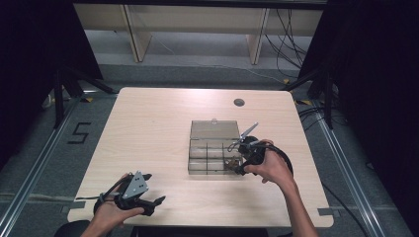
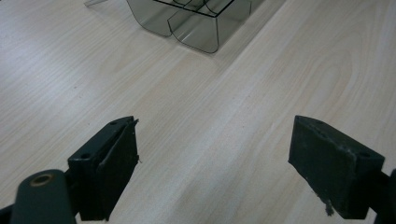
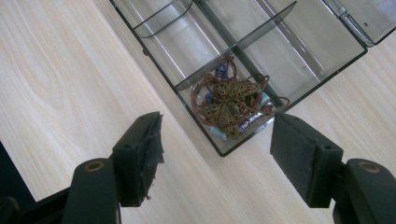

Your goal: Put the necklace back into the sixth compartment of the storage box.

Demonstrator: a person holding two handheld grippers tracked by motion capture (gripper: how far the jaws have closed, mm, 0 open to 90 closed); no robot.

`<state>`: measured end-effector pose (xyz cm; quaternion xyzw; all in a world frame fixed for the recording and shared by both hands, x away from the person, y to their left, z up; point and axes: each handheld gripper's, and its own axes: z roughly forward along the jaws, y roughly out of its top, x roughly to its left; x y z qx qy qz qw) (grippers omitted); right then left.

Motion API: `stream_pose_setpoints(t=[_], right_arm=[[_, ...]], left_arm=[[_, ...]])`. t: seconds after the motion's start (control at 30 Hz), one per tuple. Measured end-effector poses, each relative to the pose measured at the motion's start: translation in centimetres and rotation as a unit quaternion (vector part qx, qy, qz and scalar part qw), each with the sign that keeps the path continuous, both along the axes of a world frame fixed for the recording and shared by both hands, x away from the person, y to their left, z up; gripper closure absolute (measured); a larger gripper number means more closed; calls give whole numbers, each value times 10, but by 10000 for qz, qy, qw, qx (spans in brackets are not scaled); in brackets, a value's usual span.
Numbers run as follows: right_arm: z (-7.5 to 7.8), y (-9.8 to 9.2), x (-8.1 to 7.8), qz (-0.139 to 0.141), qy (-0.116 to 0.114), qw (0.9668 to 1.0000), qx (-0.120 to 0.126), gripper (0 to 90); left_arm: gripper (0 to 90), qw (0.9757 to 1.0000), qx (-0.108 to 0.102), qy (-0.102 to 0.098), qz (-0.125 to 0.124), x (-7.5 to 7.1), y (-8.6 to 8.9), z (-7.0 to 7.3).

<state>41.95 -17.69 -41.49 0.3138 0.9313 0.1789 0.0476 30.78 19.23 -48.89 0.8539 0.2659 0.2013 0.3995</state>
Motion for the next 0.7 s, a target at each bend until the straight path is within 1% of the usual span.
stream_pose_setpoints(t=[0.1, 0.13, 0.17, 0.2, 0.27, 0.3, 0.33, 0.37, 0.47, 0.53, 0.57, 0.6, 0.63, 0.67, 0.7], right_arm=[[0, -1, 0, 37, -62, 10000, 16, 338], [0, -1, -1, 5, -86, 9999, -53, 335], [1, -2, -1, 43, -135, 9998, -107, 331], [1, -1, -2, 9, -85, 10000, -24, 330], [1, -2, -3, 35, -111, 9999, -66, 329], [1, -2, -2, 111, -167, 9998, -72, 327], [0, -2, -3, 123, -165, 9998, -52, 325], [1, -2, -4, 68, -155, 9998, -64, 325], [1, -2, -4, 102, -167, 9998, -75, 322], [1, -1, -6, 31, -172, 9998, -102, 319], [1, -2, -5, 118, -198, 9997, -91, 319], [1, -1, -6, 84, -215, 9997, -78, 316], [0, 0, -8, 58, -184, 9998, -16, 315], [0, 0, -8, 58, -184, 9998, -16, 315], [1, 0, -9, -1, -128, 9999, 32, 315]], left_arm=[[151, 10000, -16, 15, -13, 0, 0, 0], [150, 10000, -15, 13, -11, 0, 0, 0], [150, 10000, 22, 17, -13, 0, 1, 1], [150, 10000, 22, 13, -11, 0, 1, 1], [150, 10000, -14, 16, -11, 0, 0, 0], [150, 10000, -13, 17, -13, 0, 0, 0], [150, 10000, 32, 12, -19, 0, 0, 1], [151, 10000, 28, 10, -20, 0, 0, 1], [151, 10000, 10, -4, 2, 0, 1, 1], [151, 10000, 12, 0, -2, 0, 0, 1], [151, 10000, 9, 2, -2, 0, 0, 1], [150, 10000, 12, 1, -4, 0, 0, 1], [151, 10000, 13, -1, -4, 0, 0, 1], [151, 10000, 13, -1, -4, 0, 0, 1], [151, 10000, 15, -3, -5, 0, 1, 1]])
